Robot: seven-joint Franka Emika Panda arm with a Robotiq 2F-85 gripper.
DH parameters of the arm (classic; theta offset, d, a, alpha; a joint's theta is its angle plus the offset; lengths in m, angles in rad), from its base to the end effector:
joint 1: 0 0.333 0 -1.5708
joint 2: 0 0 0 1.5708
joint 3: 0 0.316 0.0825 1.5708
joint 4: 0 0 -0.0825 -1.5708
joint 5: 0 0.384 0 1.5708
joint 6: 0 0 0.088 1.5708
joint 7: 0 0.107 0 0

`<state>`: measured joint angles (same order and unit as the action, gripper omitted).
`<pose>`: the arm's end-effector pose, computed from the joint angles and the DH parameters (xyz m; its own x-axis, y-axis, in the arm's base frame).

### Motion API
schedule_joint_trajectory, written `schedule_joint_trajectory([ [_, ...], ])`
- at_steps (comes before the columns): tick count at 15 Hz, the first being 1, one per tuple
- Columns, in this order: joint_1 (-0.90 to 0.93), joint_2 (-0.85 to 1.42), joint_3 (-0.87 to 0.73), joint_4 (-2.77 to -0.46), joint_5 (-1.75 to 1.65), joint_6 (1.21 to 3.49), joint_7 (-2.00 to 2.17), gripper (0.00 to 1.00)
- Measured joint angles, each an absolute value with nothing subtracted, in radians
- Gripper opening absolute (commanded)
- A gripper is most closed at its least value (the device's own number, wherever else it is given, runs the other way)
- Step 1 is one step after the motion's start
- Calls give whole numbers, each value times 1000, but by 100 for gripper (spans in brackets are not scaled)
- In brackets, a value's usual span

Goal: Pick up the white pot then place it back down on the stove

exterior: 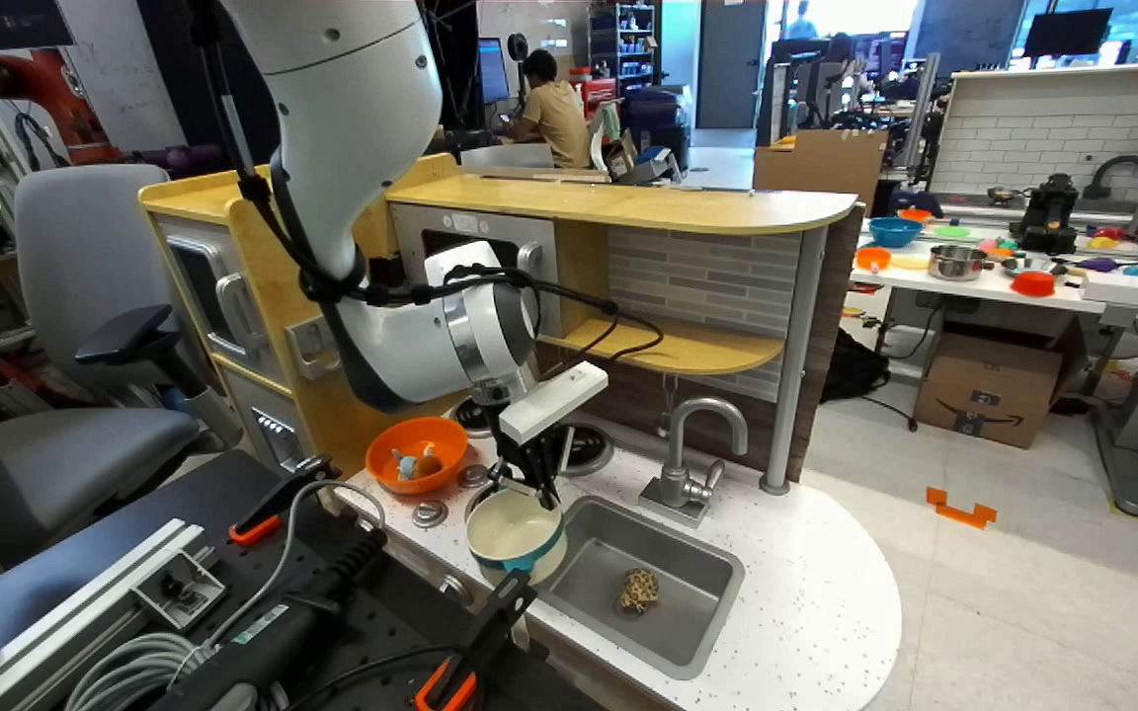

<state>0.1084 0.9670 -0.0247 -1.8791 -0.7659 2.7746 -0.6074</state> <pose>0.5615 0.0765 -0.0159 0.1464 0.9557 -0.2553 0.9880 -0.1283 0.0863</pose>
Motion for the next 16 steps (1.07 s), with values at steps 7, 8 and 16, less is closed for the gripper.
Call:
schedule_joint_trajectory([
  [7, 101, 952, -27, -1886, -712, 2776, -320, 1],
  [8, 100, 952, -27, -1889, -693, 2781, -286, 1],
  [16, 122, 954, -25, -1898, -521, 2794, -149, 1],
])
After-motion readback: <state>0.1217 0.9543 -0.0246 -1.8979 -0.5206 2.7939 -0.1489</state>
